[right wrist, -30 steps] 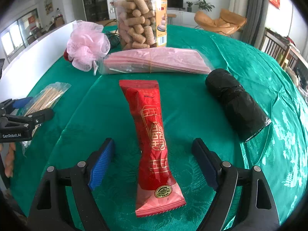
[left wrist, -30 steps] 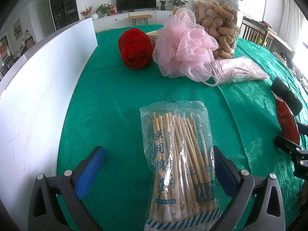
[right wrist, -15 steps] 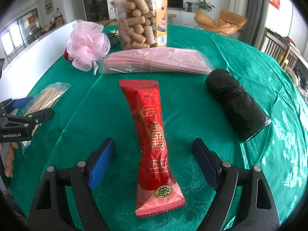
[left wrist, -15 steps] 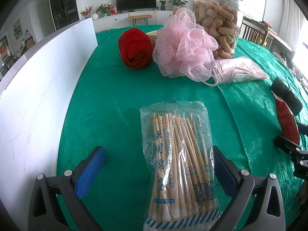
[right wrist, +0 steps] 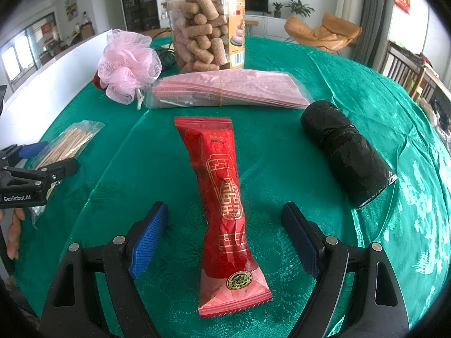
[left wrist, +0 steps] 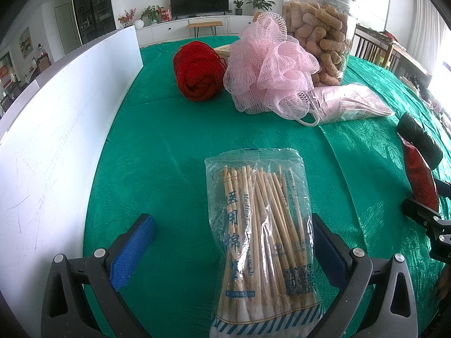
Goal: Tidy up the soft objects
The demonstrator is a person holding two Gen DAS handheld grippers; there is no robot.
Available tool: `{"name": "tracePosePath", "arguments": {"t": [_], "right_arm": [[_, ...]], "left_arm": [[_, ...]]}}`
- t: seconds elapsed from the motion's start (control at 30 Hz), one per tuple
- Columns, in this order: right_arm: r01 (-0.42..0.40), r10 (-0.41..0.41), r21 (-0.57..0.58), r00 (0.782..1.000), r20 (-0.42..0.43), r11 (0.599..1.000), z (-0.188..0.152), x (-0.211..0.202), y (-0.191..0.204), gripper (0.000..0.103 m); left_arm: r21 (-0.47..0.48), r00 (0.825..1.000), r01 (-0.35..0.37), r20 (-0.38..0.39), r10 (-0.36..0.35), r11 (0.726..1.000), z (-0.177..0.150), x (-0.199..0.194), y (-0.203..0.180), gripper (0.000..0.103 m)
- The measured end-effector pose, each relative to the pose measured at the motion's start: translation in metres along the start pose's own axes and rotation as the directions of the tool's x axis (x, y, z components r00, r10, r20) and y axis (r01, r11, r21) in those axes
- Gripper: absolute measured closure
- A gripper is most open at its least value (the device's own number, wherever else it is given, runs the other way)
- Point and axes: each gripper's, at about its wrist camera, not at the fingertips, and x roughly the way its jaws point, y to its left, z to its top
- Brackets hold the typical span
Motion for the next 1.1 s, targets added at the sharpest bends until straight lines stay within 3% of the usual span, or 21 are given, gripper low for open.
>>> {"name": "tracePosePath", "arguments": {"t": [0.17,0.27,0.33,0.37,0.4,0.43,0.5,0.63,0.73,0.83,0.93,1.0,1.07,1.1], "right_arm": [[-0.003,0.003,0.002,1.0,-0.001,1.0,0.0,0.0,0.0,0.018],[-0.027,0.026,-0.005,0.995,-0.094,1.0,0.003,-0.003,0.001,0.018],[-0.073,0.078,0.034,0.977,-0.196,0.997,0.015,-0.001,-0.002,0.019],[-0.096,0.107,0.063,0.972,-0.21,0.993,0.018,-0.002,-0.005,0.022],[-0.113,0.127,0.079,0.968,-0.215,0.99,0.02,-0.002,-0.006,0.036],[-0.096,0.111,0.075,0.968,-0.223,0.993,0.023,-0.002,-0.007,0.086],[-0.066,0.085,0.088,0.968,-0.234,0.994,0.026,-0.006,-0.008,0.089],[-0.181,0.213,0.197,0.964,-0.158,0.964,0.042,-0.038,0.004,0.089],[-0.284,0.302,0.172,0.949,-0.093,0.943,0.068,-0.068,0.041,0.089],[-0.393,0.4,0.121,0.915,-0.045,0.912,0.098,-0.094,0.089,0.089],[-0.497,0.497,0.015,0.867,-0.019,0.867,0.131,-0.117,0.157,0.089],[-0.574,0.573,-0.044,0.819,-0.036,0.818,0.15,-0.126,0.208,0.089],[-0.628,0.625,-0.078,0.778,-0.064,0.774,0.16,-0.128,0.248,0.089],[-0.659,0.653,-0.093,0.752,-0.085,0.746,0.165,-0.126,0.275,0.085]], "left_arm": [[0.006,1.0,0.002,-0.013,-0.002,1.0,0.0,-0.001,-0.001,0.0],[0.05,0.992,0.036,-0.119,-0.03,0.998,0.003,-0.002,-0.005,0.0],[0.059,0.993,0.047,-0.112,-0.04,0.997,0.004,-0.009,-0.005,0.018],[0.064,0.994,0.053,-0.1,-0.046,0.997,0.004,-0.013,-0.006,0.05],[0.072,0.994,0.052,-0.095,-0.045,0.996,0.006,-0.016,-0.008,0.073],[0.075,0.995,0.041,-0.093,-0.034,0.996,0.009,-0.02,-0.008,0.073],[0.042,0.993,0.091,-0.073,-0.088,0.995,0.013,-0.034,-0.005,0.075],[-0.024,0.983,0.186,0.019,-0.185,0.982,0.016,-0.088,0.009,0.075],[-0.085,0.971,0.227,0.091,-0.219,0.97,0.025,-0.129,0.039,0.075],[-0.126,0.977,0.169,0.152,-0.149,0.978,0.033,-0.163,0.088,0.075],[-0.156,0.983,0.017,0.185,0.013,0.988,0.037,-0.185,0.142,0.075],[-0.193,0.974,-0.109,0.176,0.143,0.975,0.033,-0.192,0.182,0.074],[-0.232,0.965,-0.193,0.13,0.227,0.953,0.024,-0.191,0.221,0.072],[-0.252,0.957,-0.244,0.094,0.274,0.937,0.019,-0.188,0.237,0.065]]}}
